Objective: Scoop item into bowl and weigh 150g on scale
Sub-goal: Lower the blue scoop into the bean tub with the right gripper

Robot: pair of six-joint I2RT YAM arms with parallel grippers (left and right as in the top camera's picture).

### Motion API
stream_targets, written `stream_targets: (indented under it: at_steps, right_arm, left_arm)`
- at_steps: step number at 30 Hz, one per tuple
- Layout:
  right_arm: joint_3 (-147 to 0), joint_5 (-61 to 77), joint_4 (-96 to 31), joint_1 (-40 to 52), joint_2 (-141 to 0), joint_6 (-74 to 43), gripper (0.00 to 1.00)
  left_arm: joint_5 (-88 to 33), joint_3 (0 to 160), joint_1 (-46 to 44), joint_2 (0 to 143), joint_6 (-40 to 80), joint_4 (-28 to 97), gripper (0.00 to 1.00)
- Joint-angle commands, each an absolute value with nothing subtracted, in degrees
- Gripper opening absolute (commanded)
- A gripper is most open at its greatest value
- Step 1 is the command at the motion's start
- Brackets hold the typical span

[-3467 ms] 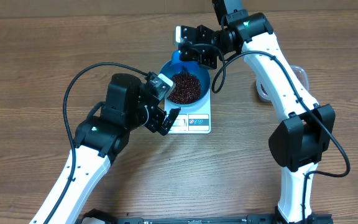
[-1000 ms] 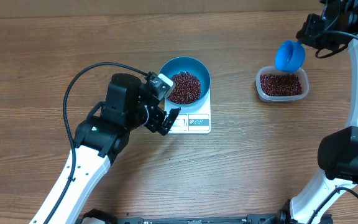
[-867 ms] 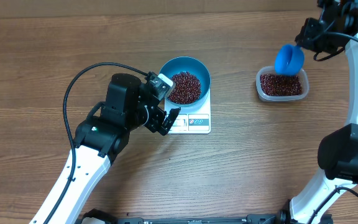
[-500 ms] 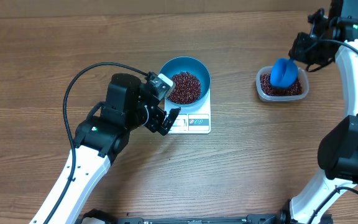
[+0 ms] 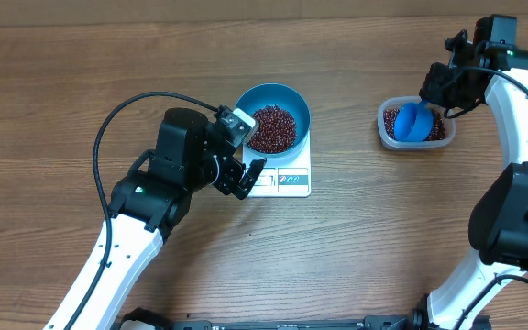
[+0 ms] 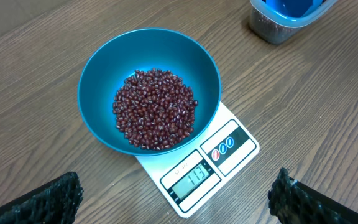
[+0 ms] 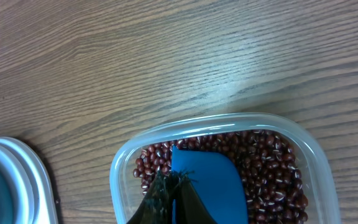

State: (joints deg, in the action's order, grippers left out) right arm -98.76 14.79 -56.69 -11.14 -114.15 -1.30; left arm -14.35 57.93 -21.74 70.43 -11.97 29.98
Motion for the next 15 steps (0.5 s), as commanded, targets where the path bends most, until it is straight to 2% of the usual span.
stream_targets:
  at_steps: [1,15]
  right_arm:
    - [-98.2,14.6,-57.3,-10.8,-112.6,-1.0,0.04]
    - [-98.2,14.6,-60.7,-10.8,-112.6,-1.0,0.06]
  left_arm:
    - [-14.4,59.3,-21.8,70.6,-11.6,29.7,0.99]
    - [-14.4,59.3,-21.8,70.6,-11.6,29.7,0.99]
